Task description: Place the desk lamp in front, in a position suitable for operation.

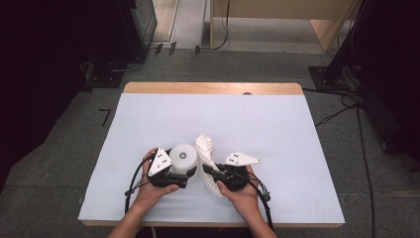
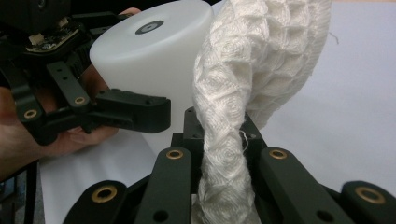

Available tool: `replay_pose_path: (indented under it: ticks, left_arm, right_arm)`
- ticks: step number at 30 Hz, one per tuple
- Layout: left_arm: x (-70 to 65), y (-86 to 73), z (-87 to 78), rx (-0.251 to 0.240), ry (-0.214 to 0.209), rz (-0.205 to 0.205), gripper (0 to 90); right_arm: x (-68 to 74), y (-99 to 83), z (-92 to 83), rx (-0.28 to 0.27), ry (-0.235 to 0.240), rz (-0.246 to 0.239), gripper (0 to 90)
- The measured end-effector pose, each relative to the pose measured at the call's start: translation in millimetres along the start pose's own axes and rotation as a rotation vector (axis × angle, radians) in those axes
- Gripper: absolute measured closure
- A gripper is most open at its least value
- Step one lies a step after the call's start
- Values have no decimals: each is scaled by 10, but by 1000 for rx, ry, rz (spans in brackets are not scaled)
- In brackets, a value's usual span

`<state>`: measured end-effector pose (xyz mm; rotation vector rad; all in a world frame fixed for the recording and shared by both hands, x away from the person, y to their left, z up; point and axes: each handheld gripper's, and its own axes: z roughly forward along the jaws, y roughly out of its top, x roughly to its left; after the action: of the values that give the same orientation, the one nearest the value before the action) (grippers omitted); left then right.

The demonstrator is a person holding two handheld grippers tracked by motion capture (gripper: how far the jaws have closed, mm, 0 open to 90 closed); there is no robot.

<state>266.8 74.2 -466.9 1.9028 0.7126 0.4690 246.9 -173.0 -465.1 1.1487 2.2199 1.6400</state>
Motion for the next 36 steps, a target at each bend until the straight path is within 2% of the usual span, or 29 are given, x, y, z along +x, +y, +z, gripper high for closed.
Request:
replay_pose_path:
  ticks: [5,7,10,11,12,14,15,18,19,21,23,25,31,36]
  left_arm:
    - [-156,-10,-43,-24,107,-28,40]
    - [-252,-23,-1,-1,187,-2,40]
    - [-299,-22,38,-1,222,-3,22]
    - [-297,-14,44,-4,234,-16,36]
    - [-283,-8,35,-9,229,-20,64]
    - [-248,-11,21,-11,201,-22,74]
    - [-215,-12,8,-14,173,-26,78]
    - [-72,-2,-41,-31,97,-63,84]
    - [-12,3,-72,-48,65,-79,85]
    - [128,29,-155,-83,-33,-105,86]
    - [209,56,-227,-106,-118,-93,86]
    - [235,81,-287,-128,-157,-64,86]
    - [189,110,-290,-140,-220,-44,87]
    - [107,102,-235,-102,-211,-2,87]
  right_arm:
    - [-38,11,-19,-11,-12,11,800]
    - [-46,18,-25,-16,-19,18,800]
    - [-42,14,-13,-15,-21,14,800]
    - [-39,10,-7,-13,-20,8,800]
    - [-31,5,-1,-9,-18,10,800]
    - [-23,-5,16,-3,-16,11,800]
    - [-24,-10,24,-2,-16,8,800]
    - [-25,-12,26,-1,-14,8,800]
    - [-23,-10,20,-4,-12,9,801]
    - [-19,2,2,-6,-9,5,800]
    - [-15,14,-11,-10,-11,4,800]
    - [-16,25,-23,-10,-12,5,800]
    - [7,8,24,4,4,-3,800]
    - [82,24,31,1,27,-32,800]
